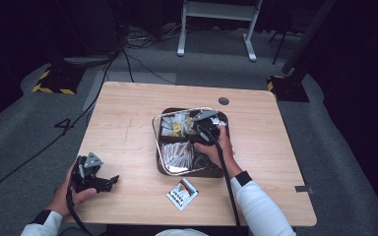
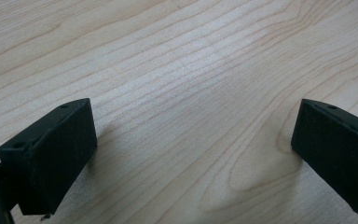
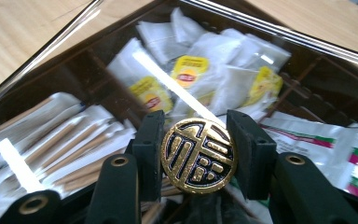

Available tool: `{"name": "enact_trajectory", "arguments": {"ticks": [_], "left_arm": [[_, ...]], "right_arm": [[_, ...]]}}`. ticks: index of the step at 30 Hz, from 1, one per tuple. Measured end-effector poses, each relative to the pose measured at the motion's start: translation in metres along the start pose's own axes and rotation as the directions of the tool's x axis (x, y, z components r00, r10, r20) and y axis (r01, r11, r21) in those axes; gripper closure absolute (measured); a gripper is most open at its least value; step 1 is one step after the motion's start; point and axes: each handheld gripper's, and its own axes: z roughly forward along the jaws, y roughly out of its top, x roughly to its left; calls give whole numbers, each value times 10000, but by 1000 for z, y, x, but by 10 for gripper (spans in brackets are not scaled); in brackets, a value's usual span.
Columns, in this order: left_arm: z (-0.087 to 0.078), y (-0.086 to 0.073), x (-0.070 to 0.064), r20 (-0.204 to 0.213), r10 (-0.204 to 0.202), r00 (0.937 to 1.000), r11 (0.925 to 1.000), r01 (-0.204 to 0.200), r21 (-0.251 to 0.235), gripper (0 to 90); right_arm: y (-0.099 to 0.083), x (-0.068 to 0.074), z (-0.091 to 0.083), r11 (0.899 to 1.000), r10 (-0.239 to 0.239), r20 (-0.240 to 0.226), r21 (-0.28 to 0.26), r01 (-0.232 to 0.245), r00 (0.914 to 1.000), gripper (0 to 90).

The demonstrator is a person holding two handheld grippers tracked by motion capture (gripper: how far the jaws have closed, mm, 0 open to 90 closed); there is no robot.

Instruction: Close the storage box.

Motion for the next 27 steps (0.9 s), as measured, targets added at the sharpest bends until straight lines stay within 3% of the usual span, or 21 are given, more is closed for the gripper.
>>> {"name": "enact_trajectory", "arguments": {"ticks": [4,10,12,23,27], "left_arm": [[0,0,0,6,13,10000,10000,-13,-1,4],[0,0,0,7,14,10000,10000,-14,-7,3],[0,0,0,5,13,10000,10000,-13,-4,3],[0,0,1,52,85,10000,10000,-85,-8,4],[1,1,0,65,100,9999,9999,-99,-53,3]], "right_arm": [[1,-4,1,9979,641,713,-20,-641,9954,591],[1,-7,3,9888,1492,1249,-89,-1492,9809,591],[1,-5,3,9891,1462,1428,-60,-1468,9789,591],[-2,5,2,9839,1778,1844,-136,-1784,9666,591],[-2,6,2,9806,1952,1458,-137,-1953,9699,588]]}}
